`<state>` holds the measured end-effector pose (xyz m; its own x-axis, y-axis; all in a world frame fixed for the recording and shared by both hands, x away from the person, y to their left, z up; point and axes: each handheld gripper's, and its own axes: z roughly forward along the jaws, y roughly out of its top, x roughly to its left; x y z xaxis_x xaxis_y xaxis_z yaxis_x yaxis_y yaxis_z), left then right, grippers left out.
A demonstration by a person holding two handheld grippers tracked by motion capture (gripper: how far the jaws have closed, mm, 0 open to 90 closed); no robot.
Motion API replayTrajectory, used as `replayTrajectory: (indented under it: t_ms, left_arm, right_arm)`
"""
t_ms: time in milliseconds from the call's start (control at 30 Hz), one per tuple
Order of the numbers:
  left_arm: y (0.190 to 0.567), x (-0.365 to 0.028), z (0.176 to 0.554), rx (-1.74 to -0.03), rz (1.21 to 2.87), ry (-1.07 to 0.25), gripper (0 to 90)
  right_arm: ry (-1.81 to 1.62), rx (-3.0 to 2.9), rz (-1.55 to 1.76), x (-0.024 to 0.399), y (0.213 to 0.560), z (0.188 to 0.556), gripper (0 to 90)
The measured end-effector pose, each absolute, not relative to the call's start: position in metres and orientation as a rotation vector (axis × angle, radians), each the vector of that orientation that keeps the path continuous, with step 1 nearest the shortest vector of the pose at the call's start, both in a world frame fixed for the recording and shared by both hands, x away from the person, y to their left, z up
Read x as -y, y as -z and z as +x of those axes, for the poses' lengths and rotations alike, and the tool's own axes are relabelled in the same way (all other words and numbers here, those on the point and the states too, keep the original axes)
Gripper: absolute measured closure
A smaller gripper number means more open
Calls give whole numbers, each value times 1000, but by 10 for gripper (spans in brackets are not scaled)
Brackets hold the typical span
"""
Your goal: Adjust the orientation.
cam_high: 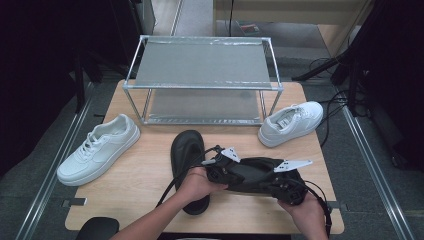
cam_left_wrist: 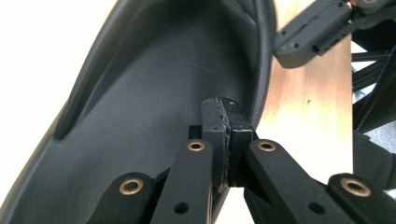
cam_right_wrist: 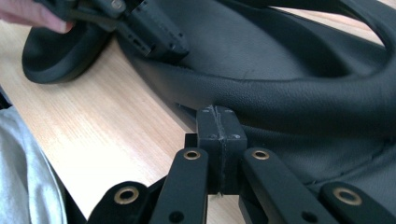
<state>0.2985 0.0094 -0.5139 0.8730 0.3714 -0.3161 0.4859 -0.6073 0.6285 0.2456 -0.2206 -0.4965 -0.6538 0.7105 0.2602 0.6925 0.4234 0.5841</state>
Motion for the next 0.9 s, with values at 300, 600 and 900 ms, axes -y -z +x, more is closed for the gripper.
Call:
replayTrajectory:
  t_ms: [300, 600, 900]
  left_arm:
    - [513, -4, 295, -605, 2289, 194, 894]
    - [492, -50, 321, -728, 2232, 78, 900]
    - [503, -56, 331, -792, 2224, 39, 900]
  right_arm:
    - [-1038, -2576, 1360, 227, 494, 248, 900]
    - [-1160, -2517, 1304, 216, 481, 245, 900]
    - [-1134, -2549, 1311, 211, 488, 250, 900]
